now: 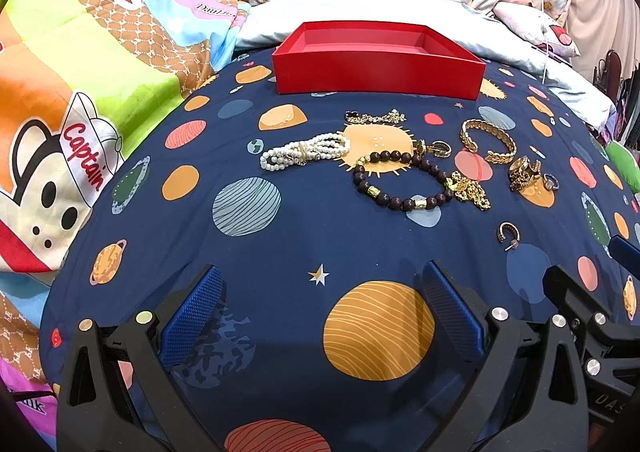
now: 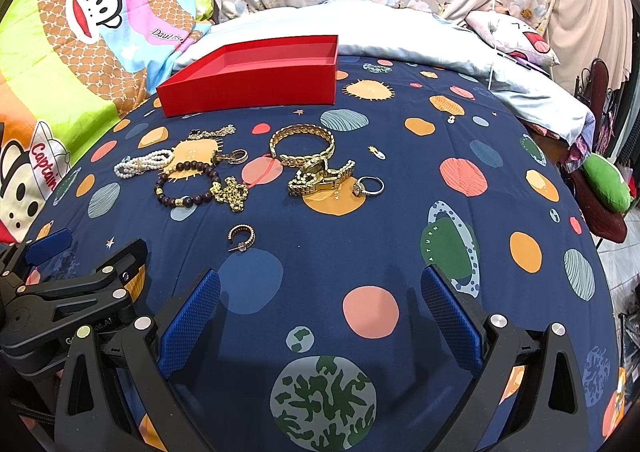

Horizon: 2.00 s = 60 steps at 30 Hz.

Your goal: Organize jewelry

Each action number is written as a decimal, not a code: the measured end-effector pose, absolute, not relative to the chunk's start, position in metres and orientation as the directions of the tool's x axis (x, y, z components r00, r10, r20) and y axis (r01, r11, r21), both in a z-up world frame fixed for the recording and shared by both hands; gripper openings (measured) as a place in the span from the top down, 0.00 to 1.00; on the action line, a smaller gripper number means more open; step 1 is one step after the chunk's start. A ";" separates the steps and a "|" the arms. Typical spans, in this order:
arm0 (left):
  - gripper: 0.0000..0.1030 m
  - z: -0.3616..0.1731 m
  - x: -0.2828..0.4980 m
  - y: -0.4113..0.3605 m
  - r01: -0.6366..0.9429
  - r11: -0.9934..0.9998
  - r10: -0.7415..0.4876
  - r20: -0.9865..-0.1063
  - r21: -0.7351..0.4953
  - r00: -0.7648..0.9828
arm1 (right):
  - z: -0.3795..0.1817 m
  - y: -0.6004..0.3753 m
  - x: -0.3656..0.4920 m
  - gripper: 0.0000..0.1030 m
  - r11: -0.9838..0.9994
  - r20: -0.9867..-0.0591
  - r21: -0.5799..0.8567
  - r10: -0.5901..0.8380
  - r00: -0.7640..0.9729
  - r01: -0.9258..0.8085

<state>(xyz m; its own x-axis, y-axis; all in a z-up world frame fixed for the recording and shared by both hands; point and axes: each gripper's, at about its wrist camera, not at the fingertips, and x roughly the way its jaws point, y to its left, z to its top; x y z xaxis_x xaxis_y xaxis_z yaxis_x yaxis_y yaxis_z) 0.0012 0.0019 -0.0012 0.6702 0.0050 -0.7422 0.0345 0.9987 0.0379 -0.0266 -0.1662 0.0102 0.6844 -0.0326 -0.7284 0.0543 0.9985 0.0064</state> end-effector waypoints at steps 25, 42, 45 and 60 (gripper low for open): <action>0.08 0.022 0.084 0.050 0.121 0.990 -0.138 -0.720 -0.075 0.680 | 0.005 -0.181 -0.012 0.05 0.992 -0.773 0.107 0.042 0.633 0.064; 0.77 0.004 0.087 0.027 0.258 0.958 -0.260 -0.752 -0.123 0.605 | 0.009 -0.187 0.012 0.17 0.983 -0.778 0.177 0.109 0.619 0.050; 0.77 0.006 0.081 0.025 0.247 0.959 -0.266 -0.742 -0.139 0.616 | 0.012 -0.185 0.017 0.26 0.980 -0.769 0.198 0.132 0.625 0.037; 0.77 0.014 0.052 0.041 0.097 0.981 -0.187 -0.696 -0.167 0.693 | 0.006 -0.178 0.045 0.57 0.970 -0.763 0.242 0.173 0.623 0.027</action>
<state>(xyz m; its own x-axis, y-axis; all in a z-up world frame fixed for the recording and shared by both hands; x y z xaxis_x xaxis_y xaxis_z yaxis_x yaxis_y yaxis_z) 0.0520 0.0412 0.0144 0.6933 -0.1868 -0.6960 0.0965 0.9812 -0.1672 0.0453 -0.1776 0.0063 0.6225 0.1729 -0.7633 0.0268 0.9700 0.2416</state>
